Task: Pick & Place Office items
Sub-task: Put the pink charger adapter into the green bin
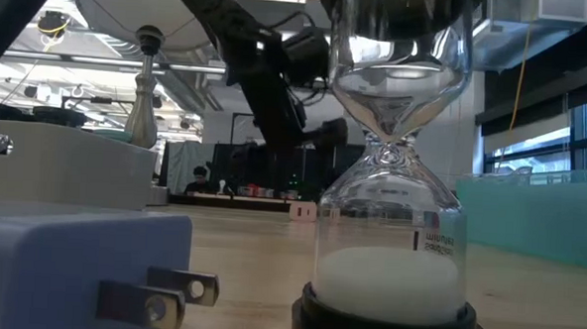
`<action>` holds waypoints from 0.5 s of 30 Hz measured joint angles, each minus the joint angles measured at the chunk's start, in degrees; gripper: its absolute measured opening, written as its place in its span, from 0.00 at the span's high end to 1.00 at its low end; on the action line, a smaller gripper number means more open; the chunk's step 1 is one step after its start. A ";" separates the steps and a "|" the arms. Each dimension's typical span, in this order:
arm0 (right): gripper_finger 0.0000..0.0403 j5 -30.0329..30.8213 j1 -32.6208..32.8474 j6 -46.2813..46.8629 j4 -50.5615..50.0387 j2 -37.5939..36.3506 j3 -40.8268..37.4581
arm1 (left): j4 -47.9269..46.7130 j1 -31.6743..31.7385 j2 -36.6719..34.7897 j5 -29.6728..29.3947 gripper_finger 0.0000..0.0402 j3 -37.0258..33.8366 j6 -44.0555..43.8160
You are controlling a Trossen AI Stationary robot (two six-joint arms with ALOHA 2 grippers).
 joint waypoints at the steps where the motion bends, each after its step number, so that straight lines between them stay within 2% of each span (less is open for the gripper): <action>1: 0.48 0.04 -0.03 -0.27 -0.06 0.00 0.00 | 0.43 0.10 0.67 -0.15 0.20 0.00 0.00; 10: 0.48 2.45 -1.00 -1.87 -0.02 0.00 0.00 | 3.32 -0.40 5.71 -1.14 0.21 -0.04 0.16; 15: 0.48 2.43 -1.39 -2.02 0.04 0.00 0.00 | 4.21 -0.94 7.91 -2.59 0.22 0.07 3.96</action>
